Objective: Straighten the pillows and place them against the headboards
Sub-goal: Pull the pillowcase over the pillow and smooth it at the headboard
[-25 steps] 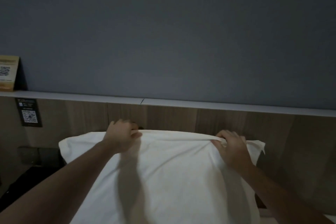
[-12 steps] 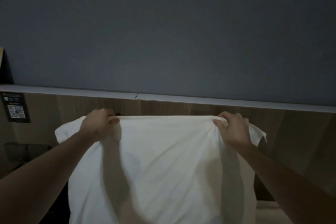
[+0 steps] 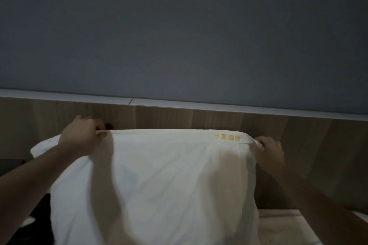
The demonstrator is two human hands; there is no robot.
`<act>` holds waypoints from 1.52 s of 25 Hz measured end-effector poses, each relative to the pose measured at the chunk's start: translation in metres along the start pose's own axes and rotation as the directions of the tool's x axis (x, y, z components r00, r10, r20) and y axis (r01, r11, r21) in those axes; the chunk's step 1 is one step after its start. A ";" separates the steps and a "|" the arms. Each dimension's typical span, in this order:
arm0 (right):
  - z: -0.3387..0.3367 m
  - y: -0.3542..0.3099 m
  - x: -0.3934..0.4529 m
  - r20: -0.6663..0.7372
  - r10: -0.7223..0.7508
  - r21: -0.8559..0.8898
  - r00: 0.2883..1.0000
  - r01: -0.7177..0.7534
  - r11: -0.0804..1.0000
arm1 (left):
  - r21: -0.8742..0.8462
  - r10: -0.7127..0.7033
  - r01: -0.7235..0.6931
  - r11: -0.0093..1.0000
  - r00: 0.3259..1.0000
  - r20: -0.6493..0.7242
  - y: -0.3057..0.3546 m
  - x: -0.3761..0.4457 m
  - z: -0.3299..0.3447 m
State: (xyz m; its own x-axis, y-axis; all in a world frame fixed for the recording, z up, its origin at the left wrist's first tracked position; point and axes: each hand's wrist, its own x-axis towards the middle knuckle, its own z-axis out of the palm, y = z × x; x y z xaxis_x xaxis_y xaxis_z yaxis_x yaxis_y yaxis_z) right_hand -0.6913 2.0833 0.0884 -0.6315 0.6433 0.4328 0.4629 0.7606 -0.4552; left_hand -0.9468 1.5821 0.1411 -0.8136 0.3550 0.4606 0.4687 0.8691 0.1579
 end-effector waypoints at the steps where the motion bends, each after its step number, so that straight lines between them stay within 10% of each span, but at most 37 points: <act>1: -0.002 -0.006 0.004 -0.047 -0.008 0.059 0.999 0.011 0.998 | 0.015 -0.034 0.034 0.999 0.999 0.022 0.001 0.002 0.000; 12: -0.001 -0.017 0.010 -0.125 0.429 0.611 0.895 -0.271 0.744 | -0.348 -0.221 0.188 0.919 0.974 -0.058 0.021 -0.016 0.020; 17: 0.073 0.024 -0.080 0.066 0.328 0.682 0.943 -0.282 0.675 | -0.388 -0.454 0.425 0.817 0.891 0.021 -0.037 -0.110 0.078; 20: 0.104 0.025 -0.114 0.236 0.408 0.638 0.882 -0.457 0.620 | -0.538 -0.608 0.694 0.479 0.704 0.366 -0.081 -0.140 0.104; 22: 0.110 0.022 -0.117 0.259 0.403 0.626 0.878 -0.470 0.622 | -0.690 -0.511 0.682 0.242 0.694 0.507 -0.085 -0.147 0.102; 30: 0.102 0.006 -0.118 0.222 0.435 0.736 0.873 -0.442 0.513 | -0.523 -0.621 0.662 0.537 0.730 0.287 -0.087 -0.135 0.085; 38: 0.105 0.009 -0.133 0.139 0.530 0.717 0.837 -0.454 0.529 | -0.400 -0.629 0.668 0.627 0.737 0.245 -0.074 -0.125 0.085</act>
State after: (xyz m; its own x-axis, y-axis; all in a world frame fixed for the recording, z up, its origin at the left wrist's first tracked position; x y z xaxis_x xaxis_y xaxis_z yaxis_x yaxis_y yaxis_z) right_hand -0.6681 1.9954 -0.0548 -0.3691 0.9293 0.0129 0.0850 0.0476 -0.9952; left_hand -0.9092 1.5027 -0.0019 -0.9793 -0.2007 0.0259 -0.1122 0.6446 0.7562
